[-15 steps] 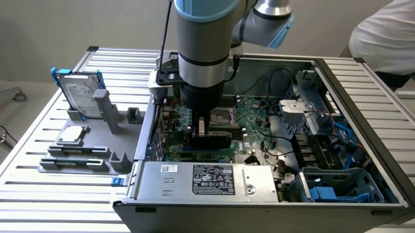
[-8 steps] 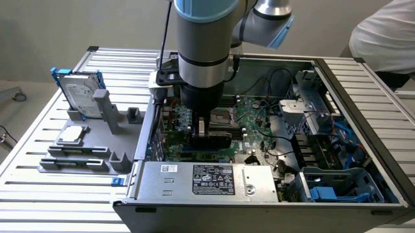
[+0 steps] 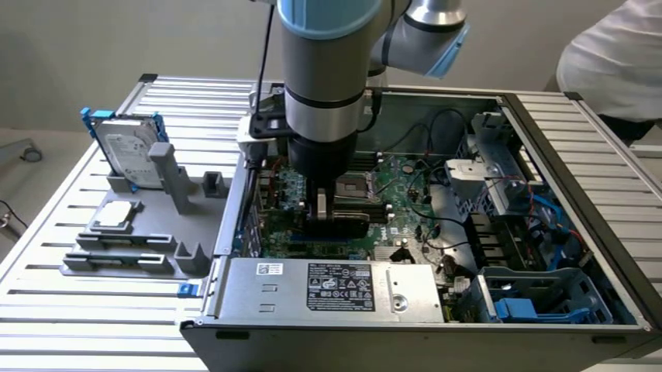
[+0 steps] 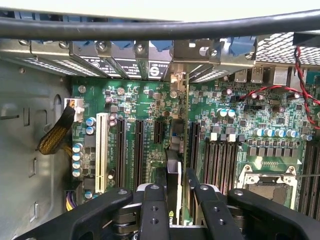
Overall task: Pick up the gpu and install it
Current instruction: 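Insert the gpu into the slot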
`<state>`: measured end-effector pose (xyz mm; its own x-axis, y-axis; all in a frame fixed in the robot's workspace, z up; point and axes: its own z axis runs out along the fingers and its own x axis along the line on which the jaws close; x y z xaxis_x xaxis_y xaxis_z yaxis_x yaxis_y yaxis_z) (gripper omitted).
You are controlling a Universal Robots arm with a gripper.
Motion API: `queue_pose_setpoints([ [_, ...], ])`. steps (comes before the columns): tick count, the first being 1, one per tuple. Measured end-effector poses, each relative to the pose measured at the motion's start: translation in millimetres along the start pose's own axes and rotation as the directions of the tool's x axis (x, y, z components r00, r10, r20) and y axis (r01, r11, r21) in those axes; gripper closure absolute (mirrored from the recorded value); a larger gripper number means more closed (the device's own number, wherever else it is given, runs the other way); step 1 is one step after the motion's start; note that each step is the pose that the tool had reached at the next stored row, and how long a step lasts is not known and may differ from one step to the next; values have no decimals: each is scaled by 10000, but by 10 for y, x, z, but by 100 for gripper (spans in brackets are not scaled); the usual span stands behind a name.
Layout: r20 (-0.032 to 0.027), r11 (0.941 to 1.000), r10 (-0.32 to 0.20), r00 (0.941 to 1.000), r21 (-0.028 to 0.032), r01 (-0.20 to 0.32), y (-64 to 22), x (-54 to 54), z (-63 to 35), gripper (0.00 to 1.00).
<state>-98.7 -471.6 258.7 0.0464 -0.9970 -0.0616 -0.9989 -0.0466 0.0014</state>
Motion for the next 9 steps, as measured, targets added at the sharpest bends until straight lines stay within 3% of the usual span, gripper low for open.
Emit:
queue_pose_setpoints([
  [9, 11, 10000, 1, 10000, 11, -1, -1, 0, 11, 74],
])
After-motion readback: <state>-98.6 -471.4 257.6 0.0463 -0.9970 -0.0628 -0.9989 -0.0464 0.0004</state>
